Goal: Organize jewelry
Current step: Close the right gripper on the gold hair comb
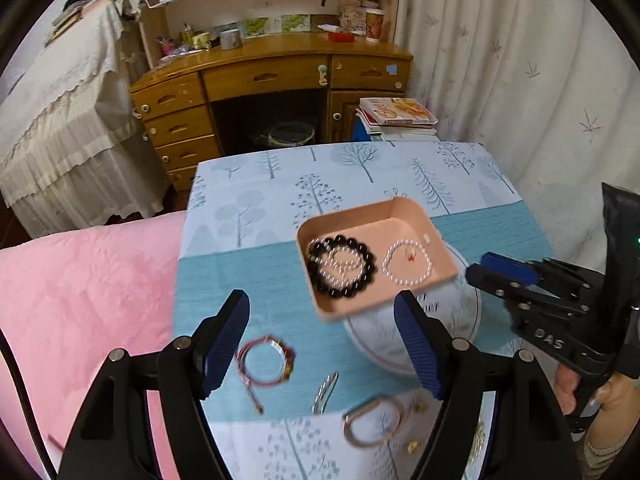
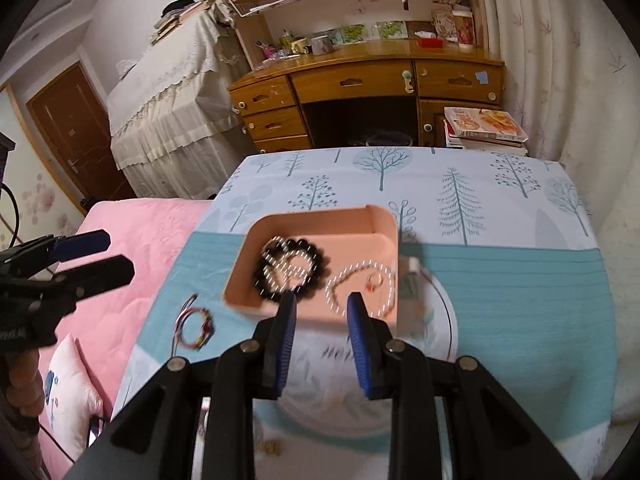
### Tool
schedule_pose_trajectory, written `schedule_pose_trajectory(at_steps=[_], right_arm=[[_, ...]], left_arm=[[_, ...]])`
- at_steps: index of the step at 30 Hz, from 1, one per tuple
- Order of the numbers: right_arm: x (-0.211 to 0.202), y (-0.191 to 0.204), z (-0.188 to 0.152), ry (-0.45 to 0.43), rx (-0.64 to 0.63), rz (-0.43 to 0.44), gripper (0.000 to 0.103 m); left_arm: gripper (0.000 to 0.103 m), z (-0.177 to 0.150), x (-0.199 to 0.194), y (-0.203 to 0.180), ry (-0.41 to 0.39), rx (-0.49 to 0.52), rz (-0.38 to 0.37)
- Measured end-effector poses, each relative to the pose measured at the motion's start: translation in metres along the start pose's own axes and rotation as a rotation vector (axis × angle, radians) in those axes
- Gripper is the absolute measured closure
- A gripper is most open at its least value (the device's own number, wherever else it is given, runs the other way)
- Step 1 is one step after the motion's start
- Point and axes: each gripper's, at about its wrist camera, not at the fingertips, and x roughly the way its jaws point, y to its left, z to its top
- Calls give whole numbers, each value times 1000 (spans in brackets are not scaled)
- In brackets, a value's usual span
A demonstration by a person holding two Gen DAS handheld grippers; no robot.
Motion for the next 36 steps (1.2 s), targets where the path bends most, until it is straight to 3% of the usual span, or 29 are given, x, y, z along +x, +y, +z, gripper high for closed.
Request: schedule_pose_trajectory(at_steps=[8, 14, 20, 27, 36], right_arm=[[-48, 8, -53, 2, 11, 13, 77], [-63, 8, -97, 45, 55, 41, 77], [-53, 13, -133, 131, 106, 82, 77], [-23, 16, -156, 258, 205, 132, 76], [0, 29, -169, 330, 232, 54, 74]], left_arm=[[23, -57, -48, -11, -86, 6, -19], [23, -113, -41, -21, -56, -35, -22], [23, -158, -16, -23, 25, -113, -5], [23, -188, 3, -25, 78, -151, 39], [22, -206, 14, -15, 109, -173, 37]])
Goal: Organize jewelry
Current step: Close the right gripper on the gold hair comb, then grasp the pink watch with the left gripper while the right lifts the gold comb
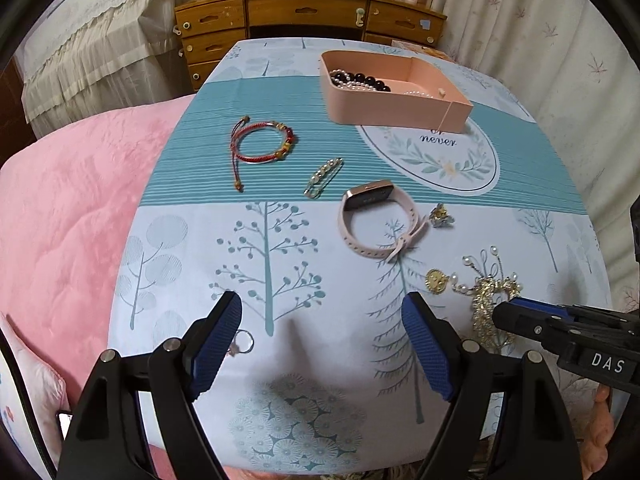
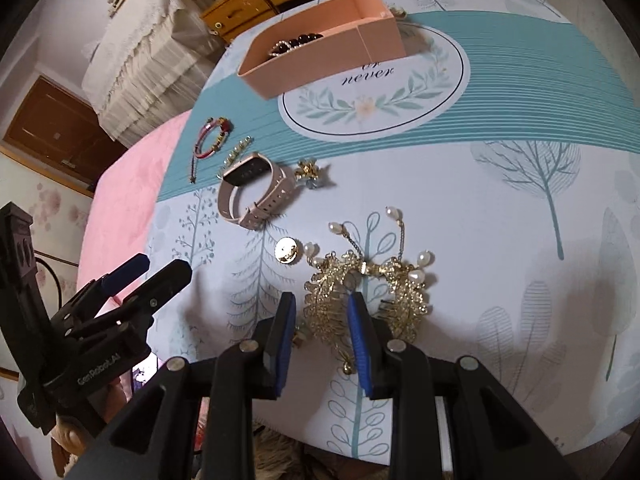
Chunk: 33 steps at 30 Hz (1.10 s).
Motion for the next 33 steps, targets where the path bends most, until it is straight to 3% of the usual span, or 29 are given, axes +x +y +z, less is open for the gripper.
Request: schedule_pose_trajectory(at_steps=[3, 10, 15, 17, 20, 33], right_arm=[[4, 7, 1, -7, -15, -46, 55], [15, 27, 1, 2, -91, -144, 55], [31, 42, -2, 34, -182, -259, 55], [33, 46, -3, 36, -207, -292, 56], [33, 45, -2, 20, -227, -337, 75], [15, 1, 8, -43, -187, -213, 80]], left_arm=[[22, 0, 2, 8, 4, -19, -20], [22, -1, 5, 21, 4, -43, -40], [22, -1, 5, 25, 1, -49, -48], [22, -1, 5, 26, -1, -46, -50], [22, -2, 5, 26, -3, -44, -52], [22, 2, 6, 4, -38, 88, -26]])
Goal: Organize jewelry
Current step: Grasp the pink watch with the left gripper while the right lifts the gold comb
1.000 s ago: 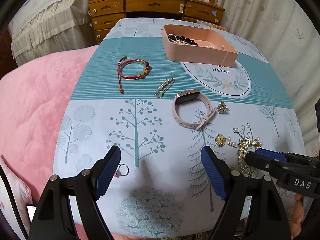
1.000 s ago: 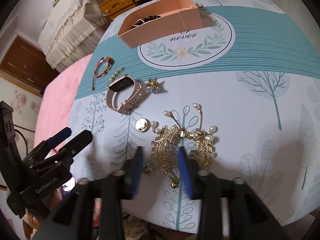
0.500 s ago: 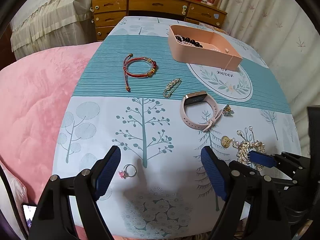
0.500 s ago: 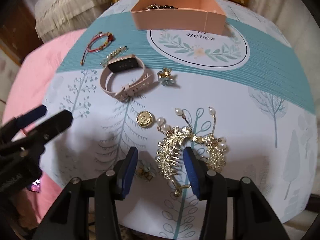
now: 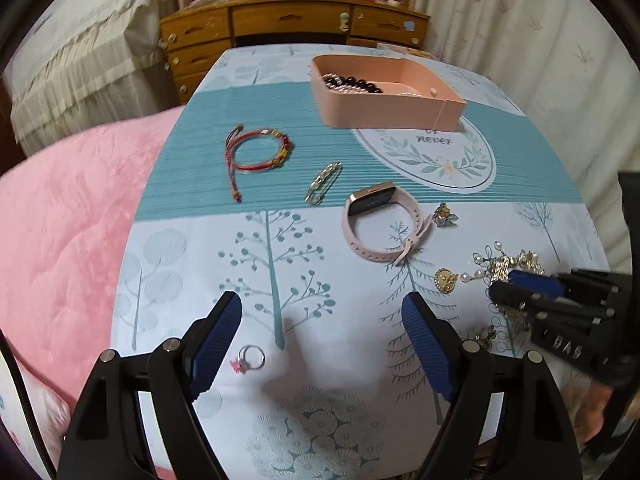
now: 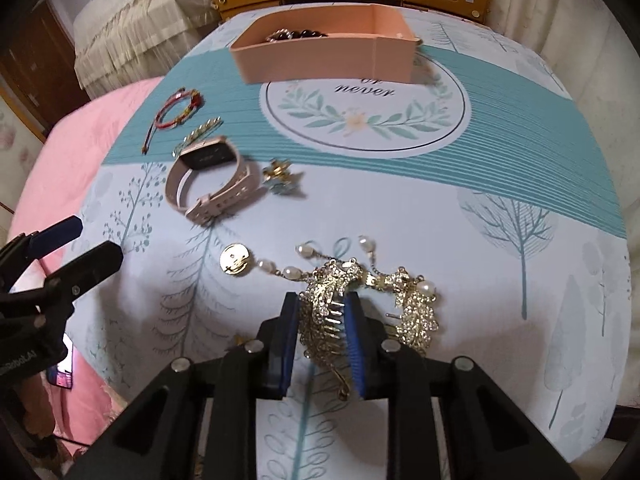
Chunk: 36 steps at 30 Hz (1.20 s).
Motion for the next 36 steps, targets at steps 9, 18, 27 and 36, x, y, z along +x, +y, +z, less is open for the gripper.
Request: schedule_pose_trajectory(at_steps=[9, 18, 27, 36], right_arm=[[-4, -23, 0, -47, 24, 117, 80], [-3, -33, 0, -74, 19, 168, 80], [-1, -41, 1, -88, 6, 206, 87], [-2, -46, -3, -105, -1, 234, 88]], left_arm=[[22, 15, 5, -17, -24, 149, -75], [40, 44, 14, -29, -26, 344, -132], [62, 43, 40, -73, 61, 550, -108], [95, 45, 69, -88, 192, 575, -79]])
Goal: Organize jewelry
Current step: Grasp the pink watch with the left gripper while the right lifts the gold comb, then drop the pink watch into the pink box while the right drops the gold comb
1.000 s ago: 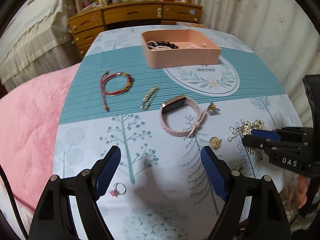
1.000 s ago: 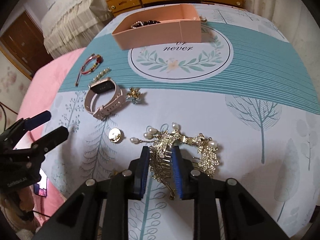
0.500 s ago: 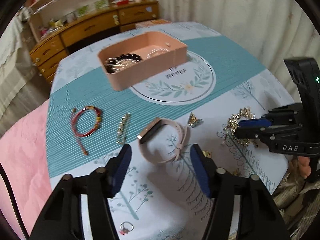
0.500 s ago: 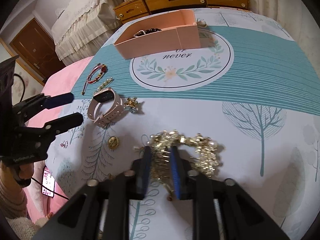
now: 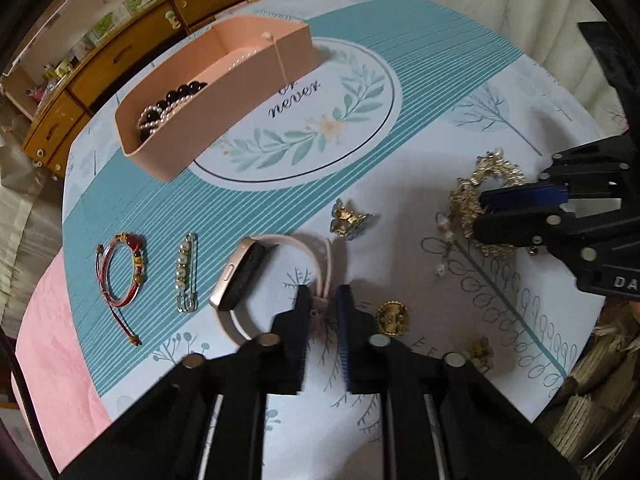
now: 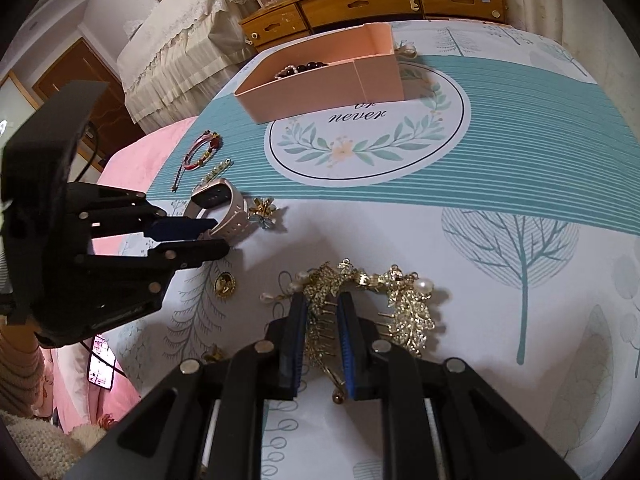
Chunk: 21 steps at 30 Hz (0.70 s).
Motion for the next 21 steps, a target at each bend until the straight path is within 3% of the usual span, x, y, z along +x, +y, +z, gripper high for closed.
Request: schedule_pose_trajectory(at_steps=[9, 21], right_arm=[[-20, 5, 2, -79, -15, 27, 91], [-61, 21, 38, -172, -17, 59, 91]], left_arm=[[96, 0, -15, 13, -45, -127, -13], [96, 21, -92, 46, -173, -224, 7]])
